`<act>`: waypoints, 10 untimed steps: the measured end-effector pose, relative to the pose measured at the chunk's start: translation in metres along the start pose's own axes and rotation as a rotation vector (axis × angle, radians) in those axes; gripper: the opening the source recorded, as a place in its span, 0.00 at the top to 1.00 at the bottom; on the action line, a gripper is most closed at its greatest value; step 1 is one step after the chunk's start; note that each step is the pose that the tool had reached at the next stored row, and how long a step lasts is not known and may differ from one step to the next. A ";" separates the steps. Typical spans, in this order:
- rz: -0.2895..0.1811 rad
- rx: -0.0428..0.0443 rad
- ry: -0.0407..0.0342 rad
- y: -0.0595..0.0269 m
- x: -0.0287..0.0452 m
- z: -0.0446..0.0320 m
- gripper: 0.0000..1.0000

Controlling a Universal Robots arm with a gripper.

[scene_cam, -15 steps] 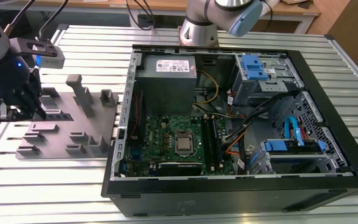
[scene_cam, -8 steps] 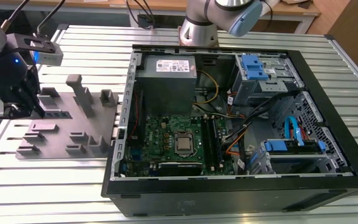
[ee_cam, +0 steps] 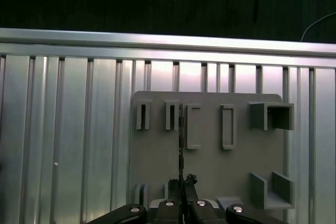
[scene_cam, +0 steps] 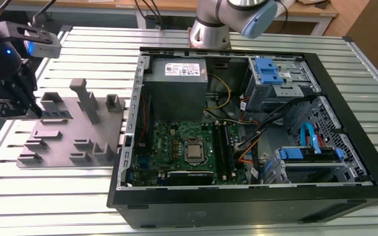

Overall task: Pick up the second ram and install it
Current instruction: 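Pick up the second ram and move it above second insertion slot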

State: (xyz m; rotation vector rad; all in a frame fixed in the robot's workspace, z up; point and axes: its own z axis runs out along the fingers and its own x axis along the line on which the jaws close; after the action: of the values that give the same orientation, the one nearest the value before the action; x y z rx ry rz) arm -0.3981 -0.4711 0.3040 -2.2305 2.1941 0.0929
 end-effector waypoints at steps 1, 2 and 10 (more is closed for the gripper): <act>0.000 0.0000 -0.0005 0.0002 -0.0002 -0.0044 0.86; 0.000 0.0001 -0.0009 0.0003 -0.0004 -0.0089 0.86; 0.000 0.0001 -0.0025 0.0015 -0.0023 -0.0452 0.86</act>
State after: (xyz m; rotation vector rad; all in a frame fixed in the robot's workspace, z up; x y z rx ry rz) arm -0.3981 -0.4711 0.3493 -2.2292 2.1927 0.0956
